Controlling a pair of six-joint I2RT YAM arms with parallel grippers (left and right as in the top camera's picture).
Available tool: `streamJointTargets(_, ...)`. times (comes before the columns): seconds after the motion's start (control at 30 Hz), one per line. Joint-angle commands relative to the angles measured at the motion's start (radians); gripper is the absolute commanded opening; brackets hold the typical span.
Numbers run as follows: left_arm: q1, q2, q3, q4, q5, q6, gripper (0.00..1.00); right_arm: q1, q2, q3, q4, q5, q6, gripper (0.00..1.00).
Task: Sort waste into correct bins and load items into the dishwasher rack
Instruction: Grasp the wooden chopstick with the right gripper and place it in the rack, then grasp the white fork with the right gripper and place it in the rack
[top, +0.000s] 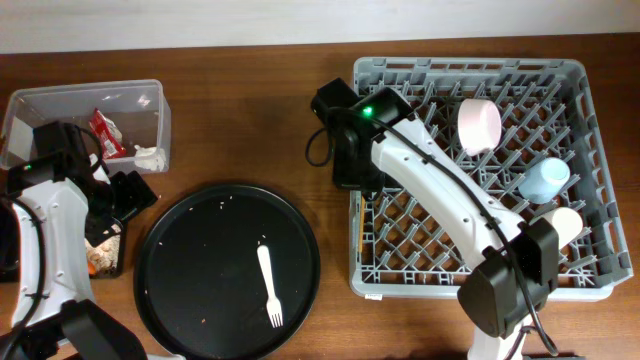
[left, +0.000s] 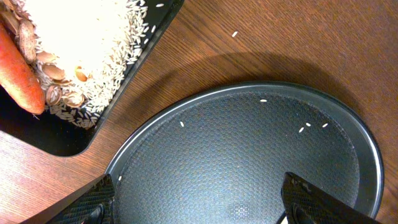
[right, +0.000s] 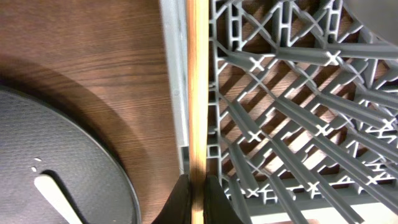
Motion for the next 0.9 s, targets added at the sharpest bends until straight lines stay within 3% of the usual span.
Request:
streamJointTargets(0.0,0.001,-0.001,-0.008,0.0,-0.007,0.011,0.85,-0.023,-0.006,-0.07,0.003,0.009,-0.017,0.04)
streamJointTargets(0.13,0.001,-0.001,-0.009,0.0,-0.007,0.011,0.85,-0.045,-0.006,-0.222,0.112,-0.002,-0.054,0.04)
streamJointTargets(0.2,0.001,-0.001,-0.009,0.0,-0.007,0.011,0.85,-0.045,-0.006,-0.297,0.228,-0.052,-0.153,0.04)
streamJointTargets(0.37,0.001,-0.001,-0.009,-0.001,-0.007,0.011,0.85,-0.071,-0.018,-0.326,0.267,-0.026,-0.169,0.11)
streamJointTargets(0.4,0.001,-0.001,-0.009,0.0,-0.007,0.011,0.85,-0.077,-0.034,-0.311,0.251,-0.023,-0.183,0.15)
streamJointTargets(0.47,0.001,-0.001,-0.008,0.0,-0.007,0.011,0.85,-0.078,-0.093,-0.249,0.212,-0.026,-0.246,0.36)
streamJointTargets(0.5,0.001,-0.001,-0.009,0.0,-0.007,0.011,0.85,-0.073,-0.124,-0.221,0.199,-0.026,-0.261,0.57)
streamJointTargets(0.53,0.001,-0.001,-0.009,0.0,-0.007,0.011,0.85,-0.066,-0.157,-0.203,0.192,-0.038,-0.278,0.7)
streamJointTargets(0.67,0.001,-0.001,-0.009,0.0,-0.007,0.011,0.85,0.032,-0.218,-0.2,0.19,-0.228,-0.331,0.75)
streamJointTargets(0.87,0.001,-0.001,-0.008,0.0,-0.007,0.011,0.85,0.272,-0.106,-0.276,0.317,-0.26,-0.274,0.79)
